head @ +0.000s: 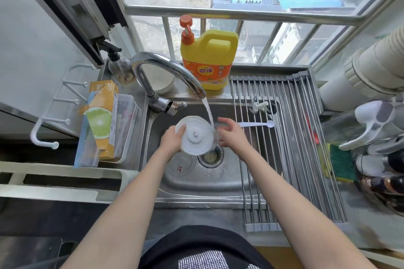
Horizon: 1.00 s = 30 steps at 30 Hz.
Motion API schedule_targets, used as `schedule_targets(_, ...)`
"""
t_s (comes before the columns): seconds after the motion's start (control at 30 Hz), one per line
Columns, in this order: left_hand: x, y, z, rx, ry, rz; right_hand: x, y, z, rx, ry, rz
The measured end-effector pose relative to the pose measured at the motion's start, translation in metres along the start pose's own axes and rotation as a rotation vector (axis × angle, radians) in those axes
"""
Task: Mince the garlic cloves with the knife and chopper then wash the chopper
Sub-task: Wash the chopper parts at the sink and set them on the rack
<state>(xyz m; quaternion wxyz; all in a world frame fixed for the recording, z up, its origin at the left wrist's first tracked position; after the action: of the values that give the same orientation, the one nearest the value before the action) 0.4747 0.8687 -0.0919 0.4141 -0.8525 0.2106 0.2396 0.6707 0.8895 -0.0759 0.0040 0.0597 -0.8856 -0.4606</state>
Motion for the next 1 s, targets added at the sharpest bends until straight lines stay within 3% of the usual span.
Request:
schedule_targets(0.17,-0.001,0.024,-0.002,-0.044,-0.059,0.315,-0.005,0.002,-0.001,-0.210,-0.177,-0.176)
schedule_targets(0.27,-0.002,0.019,-0.007,0.101,-0.169,0.535,-0.014,0.010,-0.001,-0.270,-0.264,-0.275)
schedule_targets(0.37,0.003,0.005,-0.013,0.373,-0.262,0.648,-0.012,0.014,0.002,-0.287,-0.207,-0.242)
schedule_targets(0.43,0.011,0.000,-0.018,0.646,-0.387,0.708,-0.001,0.013,0.001,-0.175,-0.100,-0.115)
schedule_targets(0.5,0.016,-0.001,-0.020,0.843,-0.470,0.668,0.009,0.008,0.000,0.056,-0.019,0.030)
schedule_targets(0.67,0.024,-0.010,-0.036,1.219,-0.447,0.743,0.018,-0.004,-0.001,0.508,0.185,0.415)
schedule_targets(0.73,0.026,-0.013,-0.038,1.178,-0.325,0.672,0.015,-0.014,-0.001,0.459,0.068,0.520)
schedule_targets(0.8,0.025,-0.014,-0.039,1.009,-0.220,0.542,0.008,-0.023,-0.001,0.243,-0.065,0.590)
schedule_targets(0.83,0.023,-0.013,-0.040,0.903,-0.188,0.468,0.003,-0.022,-0.006,0.134,-0.100,0.529)
schedule_targets(0.93,0.018,-0.012,-0.034,0.510,-0.145,0.297,-0.010,-0.008,-0.024,-0.124,-0.123,0.037)
schedule_targets(1.0,0.016,-0.016,-0.027,0.271,-0.065,0.185,-0.010,0.002,-0.034,-0.239,-0.108,-0.079)
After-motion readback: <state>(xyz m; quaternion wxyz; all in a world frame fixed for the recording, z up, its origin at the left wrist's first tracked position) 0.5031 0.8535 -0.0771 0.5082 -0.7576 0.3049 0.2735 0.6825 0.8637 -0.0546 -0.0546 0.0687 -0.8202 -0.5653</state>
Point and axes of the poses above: each hand's wrist, its own z-axis towards the middle knuckle, its own x-axis out of the palm, y = z × x, the point moved 2 cm from there along z, towards the middle knuckle, and after that the axes turned 8 degrees about z, right-handed, at the moved point
